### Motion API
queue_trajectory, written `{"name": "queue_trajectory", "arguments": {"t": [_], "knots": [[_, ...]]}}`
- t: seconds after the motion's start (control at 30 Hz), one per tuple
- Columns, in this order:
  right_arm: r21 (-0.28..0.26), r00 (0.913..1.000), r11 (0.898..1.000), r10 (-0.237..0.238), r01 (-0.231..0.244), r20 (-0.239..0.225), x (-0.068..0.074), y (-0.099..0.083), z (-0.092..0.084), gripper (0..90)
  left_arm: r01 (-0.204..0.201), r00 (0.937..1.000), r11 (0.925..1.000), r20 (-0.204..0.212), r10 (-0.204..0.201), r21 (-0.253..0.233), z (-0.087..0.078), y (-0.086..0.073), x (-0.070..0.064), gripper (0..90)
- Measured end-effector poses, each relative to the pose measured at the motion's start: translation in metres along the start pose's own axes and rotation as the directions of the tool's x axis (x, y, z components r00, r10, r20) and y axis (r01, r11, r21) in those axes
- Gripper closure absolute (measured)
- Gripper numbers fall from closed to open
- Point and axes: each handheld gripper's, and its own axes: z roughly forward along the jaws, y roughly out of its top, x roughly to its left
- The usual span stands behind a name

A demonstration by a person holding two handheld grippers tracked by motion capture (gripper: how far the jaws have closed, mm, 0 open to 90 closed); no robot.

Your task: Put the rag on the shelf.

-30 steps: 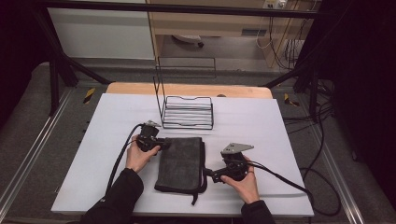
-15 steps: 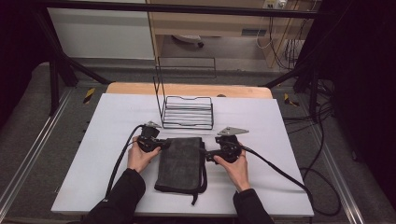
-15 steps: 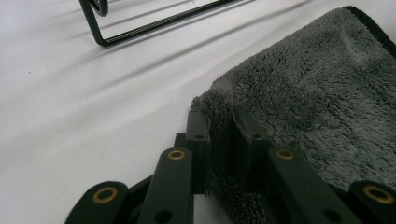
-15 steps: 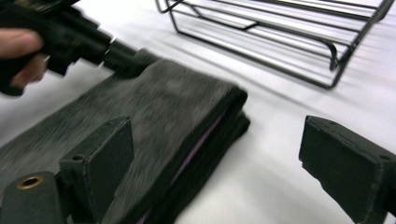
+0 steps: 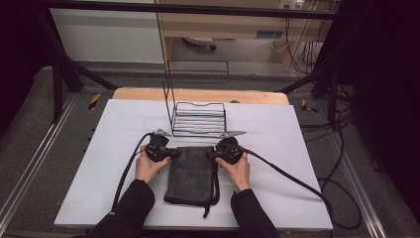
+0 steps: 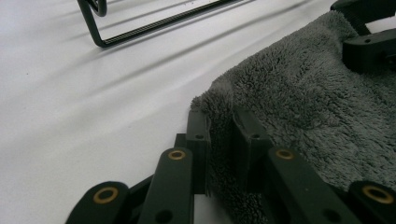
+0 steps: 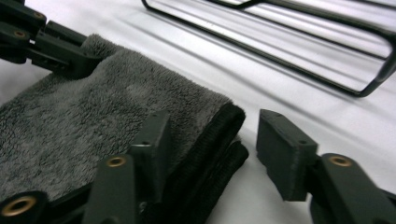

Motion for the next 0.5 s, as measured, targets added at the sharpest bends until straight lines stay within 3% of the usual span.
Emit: {"name": "queue_trajectory", "arguments": {"t": [0.23,0.5], "knots": [[0.03,0.998,0.998,0.059,-0.058,-0.024,-0.0008,-0.001,0.0036,54.1,0.0,1.0,1.0,0.007,0.0,-0.003,0.0001,-0.0002,0.001,77.6],[0.063,0.9888,0.991,0.126,-0.121,-0.08,-0.0029,0.0006,0.0041,70.1,-0.009,0.9999,1.0,0.006,0.009,-0.003,-0.0003,-0.0001,0.0008,77.4]]}}
